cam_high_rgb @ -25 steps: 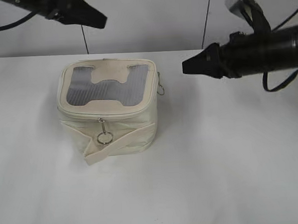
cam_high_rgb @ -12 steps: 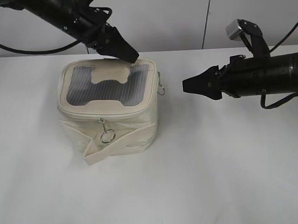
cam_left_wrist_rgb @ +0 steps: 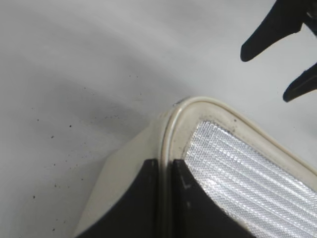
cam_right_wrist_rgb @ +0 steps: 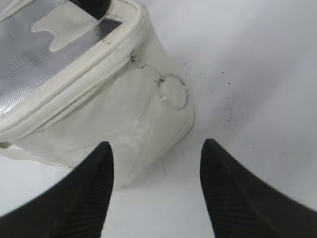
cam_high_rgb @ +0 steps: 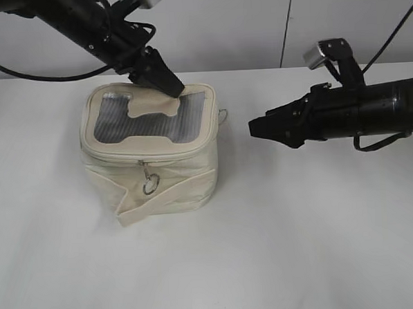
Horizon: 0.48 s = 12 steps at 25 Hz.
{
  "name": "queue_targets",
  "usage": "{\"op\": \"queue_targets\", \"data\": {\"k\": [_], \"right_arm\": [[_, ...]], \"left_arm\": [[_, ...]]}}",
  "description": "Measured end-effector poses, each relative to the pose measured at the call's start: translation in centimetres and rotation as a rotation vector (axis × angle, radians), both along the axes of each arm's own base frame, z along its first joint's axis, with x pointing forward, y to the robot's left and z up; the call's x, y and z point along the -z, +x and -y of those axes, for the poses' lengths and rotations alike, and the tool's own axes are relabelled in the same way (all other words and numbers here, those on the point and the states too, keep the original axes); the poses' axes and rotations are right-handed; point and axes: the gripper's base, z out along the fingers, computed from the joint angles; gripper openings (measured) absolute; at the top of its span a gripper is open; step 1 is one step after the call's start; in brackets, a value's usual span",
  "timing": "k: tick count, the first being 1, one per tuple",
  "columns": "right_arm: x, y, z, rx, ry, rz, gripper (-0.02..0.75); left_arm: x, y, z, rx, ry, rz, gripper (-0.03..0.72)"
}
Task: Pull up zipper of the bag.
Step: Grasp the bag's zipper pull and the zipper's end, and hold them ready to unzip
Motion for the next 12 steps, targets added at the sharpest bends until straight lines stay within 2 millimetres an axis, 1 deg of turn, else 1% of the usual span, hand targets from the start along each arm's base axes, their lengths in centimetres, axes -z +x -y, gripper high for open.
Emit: {"op": "queue_targets", "data": {"k": [5,9,12], "right_arm": [[1.5,1.3,-0.5,-0.042,-0.001,0.008,0.446],[1.7,2.6,-0.9,-0.055,0.014,0.026,0.447],[1.7,2.9,-1.6,-0.073,0.023,0.035,0.447]], "left_arm": [[0.0,-0.1,0.0,0.007,0.002,-0.007,0.043],[0.0,-0.1,0.0,0.006,0.002,-0.008,0.043],[0.0,-0.1,0.0,0.006,0.002,-0.008,0.043]]}}
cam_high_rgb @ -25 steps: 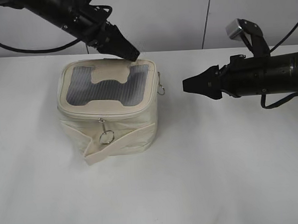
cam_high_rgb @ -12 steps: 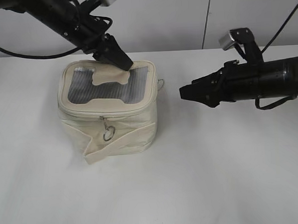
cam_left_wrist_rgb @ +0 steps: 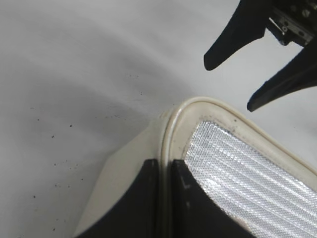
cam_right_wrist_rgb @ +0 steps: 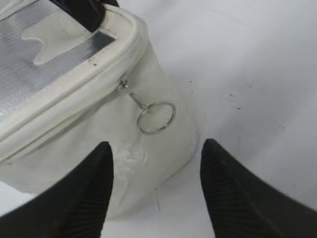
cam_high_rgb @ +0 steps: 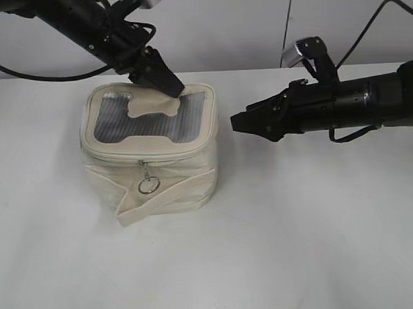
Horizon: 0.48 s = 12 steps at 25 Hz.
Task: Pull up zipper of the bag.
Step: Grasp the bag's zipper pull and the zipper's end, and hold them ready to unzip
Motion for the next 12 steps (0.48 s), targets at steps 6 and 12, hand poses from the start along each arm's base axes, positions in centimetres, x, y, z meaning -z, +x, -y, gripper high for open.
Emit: {"op": "queue_targets", "data": {"k": [6,12], "right_arm": [[0.2,-0.9,-2.4,-0.055,-0.034,0.002,0.447],[0.6,-1.1,-3.7,-0.052,-0.115,0.010,0.448]], "left_arm": [[0.0,0.0,0.0,0.000,0.001,0.000,0.043],[0.0,0.0,0.0,-0.004,0.002,-0.003,0.043]]}}
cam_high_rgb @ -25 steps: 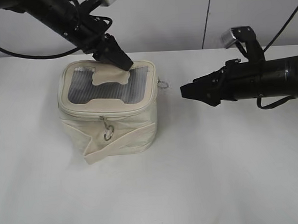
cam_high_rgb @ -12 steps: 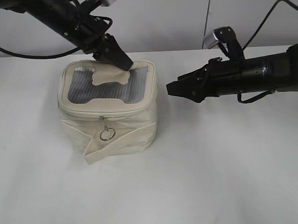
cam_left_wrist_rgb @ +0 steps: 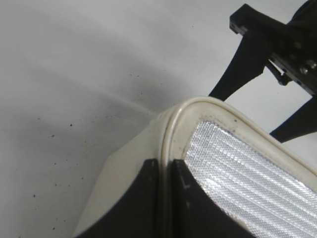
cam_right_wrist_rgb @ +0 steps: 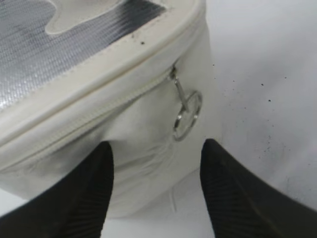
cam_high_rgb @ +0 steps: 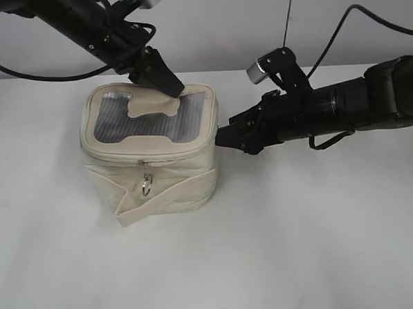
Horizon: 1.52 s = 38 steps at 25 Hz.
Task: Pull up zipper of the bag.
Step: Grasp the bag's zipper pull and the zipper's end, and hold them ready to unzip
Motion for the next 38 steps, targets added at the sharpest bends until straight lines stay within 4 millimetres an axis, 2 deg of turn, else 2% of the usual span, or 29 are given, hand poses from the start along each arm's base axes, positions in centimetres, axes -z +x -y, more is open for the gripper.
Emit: {"op": "queue_targets", "data": {"k": [10,16,26,29,31,34,38], "right_arm": [[-1.0,1.3,-1.2,0.019,-0.061,0.068,0.440],[0.8,2.0,-1.7,0.029,-0.072,0.032,0.414],[0.5,3.2,-2.3,0.031,-0.068,0.062,0.286],[0.4,3.2,-2.5,0.027,-0.062,0.063,0.111],[0.4,3.2,-2.6,0.033,-0.055,0.053,0.041],[0.6,2.9,-2.6,0.062,-0.043,-0.020,0.021],[0.3,1.5,-2.0,0.066,-0.076,-0.110,0.019]], "left_arm": [[0.0,0.0,0.0,-0.003,0.003,0.000,0.042],[0.0,0.1,-0.1,-0.013,0.006,-0.002,0.041],[0.0,0.1,-0.1,-0.017,0.006,-0.004,0.041],[0.0,0.1,-0.1,-0.017,0.006,-0.004,0.041],[0.0,0.1,-0.1,-0.018,0.006,-0.004,0.041],[0.0,0.1,-0.1,-0.019,0.006,-0.003,0.041],[0.0,0.1,0.0,-0.022,0.007,-0.009,0.041]]}}
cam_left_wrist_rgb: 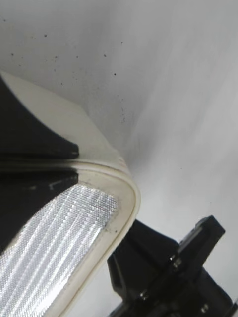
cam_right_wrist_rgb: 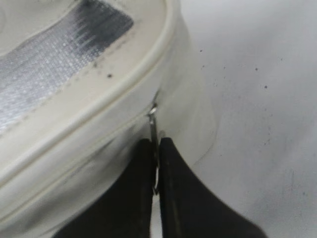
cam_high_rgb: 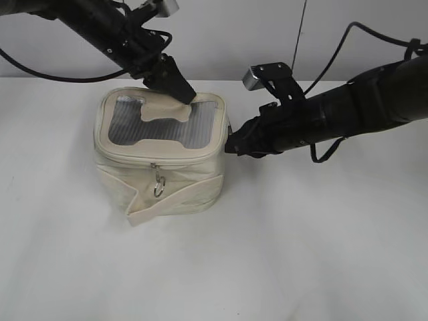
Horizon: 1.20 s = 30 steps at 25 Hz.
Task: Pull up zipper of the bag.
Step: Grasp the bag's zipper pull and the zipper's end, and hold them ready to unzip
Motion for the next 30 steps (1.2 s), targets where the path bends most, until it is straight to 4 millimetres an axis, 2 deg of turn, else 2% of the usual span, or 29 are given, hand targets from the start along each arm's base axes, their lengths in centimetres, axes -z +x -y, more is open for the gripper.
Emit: {"op": "queue_targets", "data": {"k": [7,11,15,20,24,28,30], "right_arm": [[-1.8,-4.4,1.7,0.022,0.014,-0.083,0.018],[-2.9,-7.2,1.6,-0.017,0.064,-0.131,0.018],[-3.4,-8.9,-0.5,-0.047,0.093,-0.164,0.018],[-3.7,-10.5,-5.7,-0.040,0.097,-0.140,0.019],[-3.5,-10.5,-9.4,-0.037,0.107,-0.134,0.021],[-3.5,-10.3,-10.0,-0.011,0.117,-0.168,0.029],[-3.6,-10.3,-9.5,-0.022,0.104,-0.204,0.095]], "left_arm": [[0.0,0.0,0.2,-0.065,0.002,-0.048,0.039],[0.0,0.2,0.2,-0.157,0.004,-0.107,0.038],[0.1,0.4,0.3,-0.245,0.000,-0.158,0.039],[0.1,0.6,0.2,-0.304,0.004,-0.185,0.039],[0.1,0.6,0.1,-0.307,0.010,-0.189,0.039],[0.1,0.6,0.1,-0.305,0.010,-0.191,0.042],[0.1,0.6,0.1,-0.308,0.008,-0.193,0.073]]}}
